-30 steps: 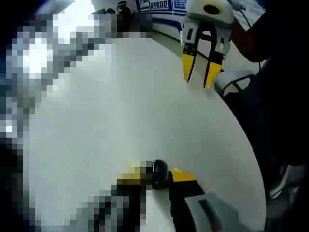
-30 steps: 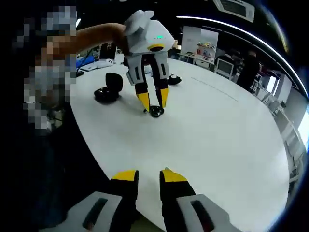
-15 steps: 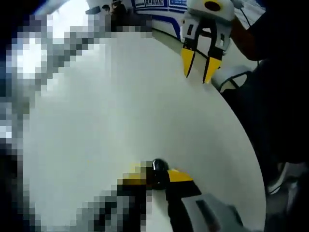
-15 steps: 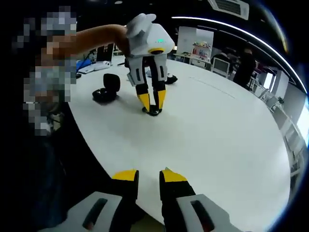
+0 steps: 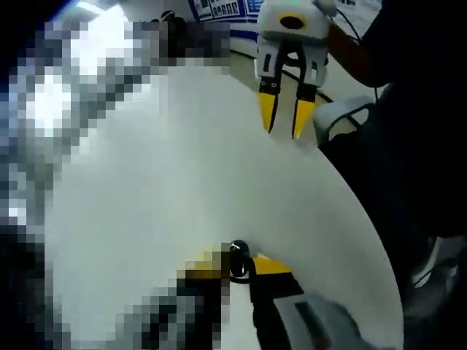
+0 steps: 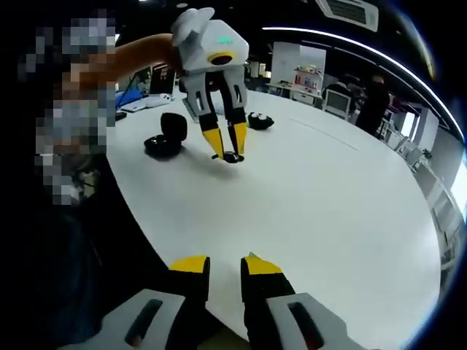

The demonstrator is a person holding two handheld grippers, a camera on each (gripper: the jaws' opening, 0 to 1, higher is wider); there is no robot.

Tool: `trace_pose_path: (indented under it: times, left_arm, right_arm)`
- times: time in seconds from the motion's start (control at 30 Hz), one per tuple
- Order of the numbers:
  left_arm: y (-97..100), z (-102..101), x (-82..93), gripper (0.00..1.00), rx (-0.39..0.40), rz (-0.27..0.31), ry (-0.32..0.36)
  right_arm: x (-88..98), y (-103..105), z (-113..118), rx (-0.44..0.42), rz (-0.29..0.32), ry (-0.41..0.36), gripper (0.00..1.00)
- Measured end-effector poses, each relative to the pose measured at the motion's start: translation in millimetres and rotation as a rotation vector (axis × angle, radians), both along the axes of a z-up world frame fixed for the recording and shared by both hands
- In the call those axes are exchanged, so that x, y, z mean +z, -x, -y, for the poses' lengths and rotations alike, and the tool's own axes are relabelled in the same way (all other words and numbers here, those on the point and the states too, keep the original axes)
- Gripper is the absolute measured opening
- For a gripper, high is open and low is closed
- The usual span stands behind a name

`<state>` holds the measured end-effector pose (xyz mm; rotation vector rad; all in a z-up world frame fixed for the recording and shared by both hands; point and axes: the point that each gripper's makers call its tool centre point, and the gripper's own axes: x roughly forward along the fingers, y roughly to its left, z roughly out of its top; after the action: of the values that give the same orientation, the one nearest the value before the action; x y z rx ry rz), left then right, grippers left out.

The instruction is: Pick up the earbuds from the table and place the earbuds into the earbud case

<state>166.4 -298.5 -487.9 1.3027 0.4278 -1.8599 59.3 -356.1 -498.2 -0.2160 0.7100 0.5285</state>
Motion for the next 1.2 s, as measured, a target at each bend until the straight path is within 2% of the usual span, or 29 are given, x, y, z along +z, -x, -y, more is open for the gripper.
trace_pose_path:
  times: [0.03,0.1,0.27,0.47,0.7,0.93,1.2]
  left_arm:
    - [-5.5,-2.7,2.5,0.14,-0.001,0.003,0.004]
    - [-3.9,-8.0,6.4,0.14,0.000,0.009,0.009]
    - [7.3,-37.1,22.5,0.14,-0.015,0.028,0.020]
    - [16.8,-71.3,29.1,0.14,-0.012,0.043,0.016]
    - [21.2,-101.6,21.7,0.14,-0.007,0.051,-0.007]
    - [10.9,-123.0,4.7,0.14,-0.025,0.072,-0.055]
    - [8.2,-131.2,-7.0,0.14,-0.083,0.058,-0.073]
  right_arm:
    - [1.0,-0.2,-2.0,0.005,0.002,-0.001,0.17]
    - [2.2,-0.4,-4.6,0.011,0.005,-0.003,0.16]
    - [4.2,-1.7,-14.9,0.033,0.010,-0.004,0.16]
    - [8.0,-3.9,-30.0,0.061,0.018,-0.007,0.16]
    - [11.0,-4.5,-44.6,0.086,0.021,-0.006,0.16]
    - [10.5,-3.5,-56.1,0.092,0.017,-0.009,0.16]
    - [8.2,-3.6,-62.2,0.082,0.003,-0.010,0.16]
